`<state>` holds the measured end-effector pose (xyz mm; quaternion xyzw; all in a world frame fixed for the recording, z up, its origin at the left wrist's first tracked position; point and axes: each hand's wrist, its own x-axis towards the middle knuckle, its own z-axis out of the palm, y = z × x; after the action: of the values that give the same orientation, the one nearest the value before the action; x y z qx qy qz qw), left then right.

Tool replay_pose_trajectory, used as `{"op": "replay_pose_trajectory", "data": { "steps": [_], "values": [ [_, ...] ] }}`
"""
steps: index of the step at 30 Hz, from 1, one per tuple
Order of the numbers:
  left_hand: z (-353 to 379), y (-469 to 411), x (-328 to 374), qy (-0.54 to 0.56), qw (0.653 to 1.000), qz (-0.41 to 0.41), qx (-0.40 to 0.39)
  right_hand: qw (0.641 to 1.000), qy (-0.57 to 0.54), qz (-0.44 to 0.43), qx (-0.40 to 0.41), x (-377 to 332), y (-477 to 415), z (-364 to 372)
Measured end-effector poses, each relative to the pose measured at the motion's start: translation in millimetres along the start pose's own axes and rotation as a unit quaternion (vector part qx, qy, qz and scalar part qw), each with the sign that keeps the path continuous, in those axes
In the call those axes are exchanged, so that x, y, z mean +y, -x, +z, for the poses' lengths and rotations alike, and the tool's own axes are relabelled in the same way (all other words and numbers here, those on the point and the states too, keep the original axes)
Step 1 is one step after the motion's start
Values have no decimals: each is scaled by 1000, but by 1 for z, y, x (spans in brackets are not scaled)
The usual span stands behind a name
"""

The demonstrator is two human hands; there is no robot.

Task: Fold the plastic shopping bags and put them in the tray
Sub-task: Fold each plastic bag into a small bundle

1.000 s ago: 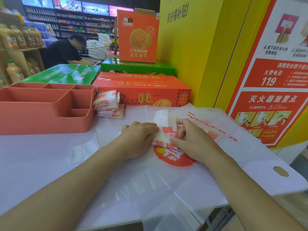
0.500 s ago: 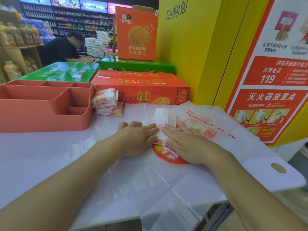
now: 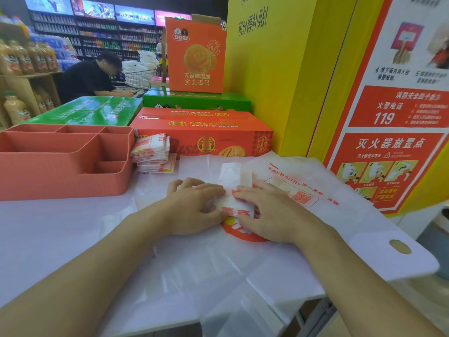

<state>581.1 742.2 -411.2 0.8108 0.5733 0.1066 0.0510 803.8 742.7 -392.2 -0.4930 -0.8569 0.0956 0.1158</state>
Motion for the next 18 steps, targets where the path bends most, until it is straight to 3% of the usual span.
{"op": "replay_pose_trajectory", "data": {
  "steps": [12, 18],
  "values": [
    [-4, 1, 3, 42, 999, 4, 26, 997, -68, -12, 34, 11, -4, 5],
    [-5, -3, 1, 117, 991, -20, 53, 987, -125, -9, 103, 14, -8, 5]
  ]
}}
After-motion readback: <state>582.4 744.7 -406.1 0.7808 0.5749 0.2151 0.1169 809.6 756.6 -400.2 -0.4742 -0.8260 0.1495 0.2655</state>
